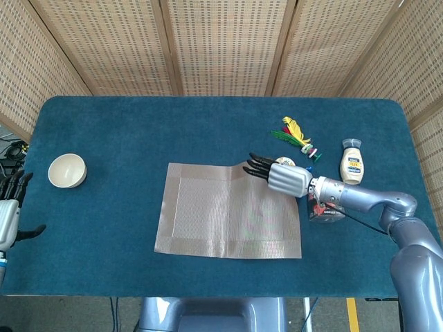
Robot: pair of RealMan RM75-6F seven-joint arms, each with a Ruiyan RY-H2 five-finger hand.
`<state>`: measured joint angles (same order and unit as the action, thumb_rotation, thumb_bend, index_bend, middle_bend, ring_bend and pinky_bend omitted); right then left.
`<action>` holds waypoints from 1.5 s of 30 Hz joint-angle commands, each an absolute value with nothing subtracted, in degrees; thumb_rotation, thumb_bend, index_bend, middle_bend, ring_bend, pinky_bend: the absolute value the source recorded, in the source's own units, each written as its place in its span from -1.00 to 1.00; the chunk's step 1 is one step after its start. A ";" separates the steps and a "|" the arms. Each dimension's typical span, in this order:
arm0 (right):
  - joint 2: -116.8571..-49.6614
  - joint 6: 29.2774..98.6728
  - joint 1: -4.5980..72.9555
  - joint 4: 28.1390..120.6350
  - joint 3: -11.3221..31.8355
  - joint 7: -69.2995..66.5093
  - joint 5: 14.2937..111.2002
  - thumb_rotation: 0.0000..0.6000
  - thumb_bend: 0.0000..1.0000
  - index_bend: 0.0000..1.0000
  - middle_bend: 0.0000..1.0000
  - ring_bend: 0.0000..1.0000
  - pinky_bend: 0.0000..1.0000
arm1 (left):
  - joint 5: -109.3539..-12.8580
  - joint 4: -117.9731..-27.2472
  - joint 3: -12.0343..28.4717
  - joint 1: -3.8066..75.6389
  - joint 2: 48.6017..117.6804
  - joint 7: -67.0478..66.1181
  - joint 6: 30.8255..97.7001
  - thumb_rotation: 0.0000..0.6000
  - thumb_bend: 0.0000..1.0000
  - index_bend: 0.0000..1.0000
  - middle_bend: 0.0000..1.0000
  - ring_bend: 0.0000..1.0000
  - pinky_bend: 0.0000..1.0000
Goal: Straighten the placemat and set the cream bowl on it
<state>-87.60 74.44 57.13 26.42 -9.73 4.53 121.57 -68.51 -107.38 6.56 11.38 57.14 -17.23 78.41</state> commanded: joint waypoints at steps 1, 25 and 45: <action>-90.09 75.19 56.32 22.57 -8.08 3.75 117.83 1.00 -0.63 -0.07 -1.00 -1.00 -1.00 | -69.21 -107.76 6.21 11.29 57.42 -18.00 78.93 1.00 -1.00 -1.00 -1.00 -1.00 -1.00; -66.04 85.48 30.78 78.67 0.93 1.36 88.72 1.00 -1.00 -1.00 -1.00 -1.00 -1.00 | -81.60 -99.69 4.17 13.52 61.15 -10.24 77.67 1.00 -1.00 -1.00 -1.00 -1.00 -1.00; -65.44 93.25 12.58 96.71 -0.83 -2.83 81.66 1.00 -1.00 -1.00 -1.00 -1.00 -1.00 | -107.33 -70.33 -2.81 33.31 85.49 2.63 63.20 1.00 -0.96 -0.36 -1.00 -1.00 -1.00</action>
